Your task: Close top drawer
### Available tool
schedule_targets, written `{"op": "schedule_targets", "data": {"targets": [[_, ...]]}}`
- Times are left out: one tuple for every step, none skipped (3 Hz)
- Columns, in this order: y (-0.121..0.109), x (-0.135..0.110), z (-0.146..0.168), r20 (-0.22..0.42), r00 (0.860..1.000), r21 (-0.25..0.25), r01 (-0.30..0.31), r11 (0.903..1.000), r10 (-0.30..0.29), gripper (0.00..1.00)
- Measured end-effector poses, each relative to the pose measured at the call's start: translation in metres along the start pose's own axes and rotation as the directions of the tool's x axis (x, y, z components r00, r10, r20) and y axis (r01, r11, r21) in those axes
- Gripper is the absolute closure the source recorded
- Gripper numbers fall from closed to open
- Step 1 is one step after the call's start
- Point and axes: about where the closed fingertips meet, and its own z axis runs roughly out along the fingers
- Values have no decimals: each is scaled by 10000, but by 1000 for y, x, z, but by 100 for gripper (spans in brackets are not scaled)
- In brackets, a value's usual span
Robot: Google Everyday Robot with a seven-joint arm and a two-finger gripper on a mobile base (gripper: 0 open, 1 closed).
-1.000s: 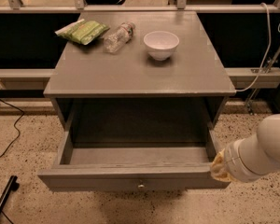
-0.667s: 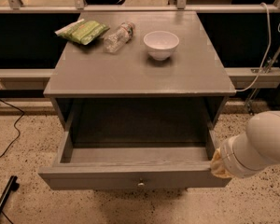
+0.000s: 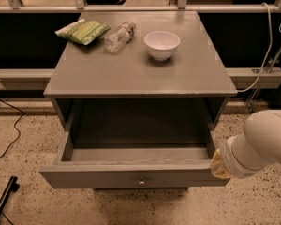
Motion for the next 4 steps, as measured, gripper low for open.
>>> {"op": "schedule_targets", "data": {"targets": [[0,0,7,107,9999,-80,-125,9999,126,100],[0,0,6,109,9999,-80,-125,9999,126,100],[4,-6,20,610,9980,-80,-149,9999,153,100],[2,-7,12,610,9980,-80,-149,9999,153,100]]}}
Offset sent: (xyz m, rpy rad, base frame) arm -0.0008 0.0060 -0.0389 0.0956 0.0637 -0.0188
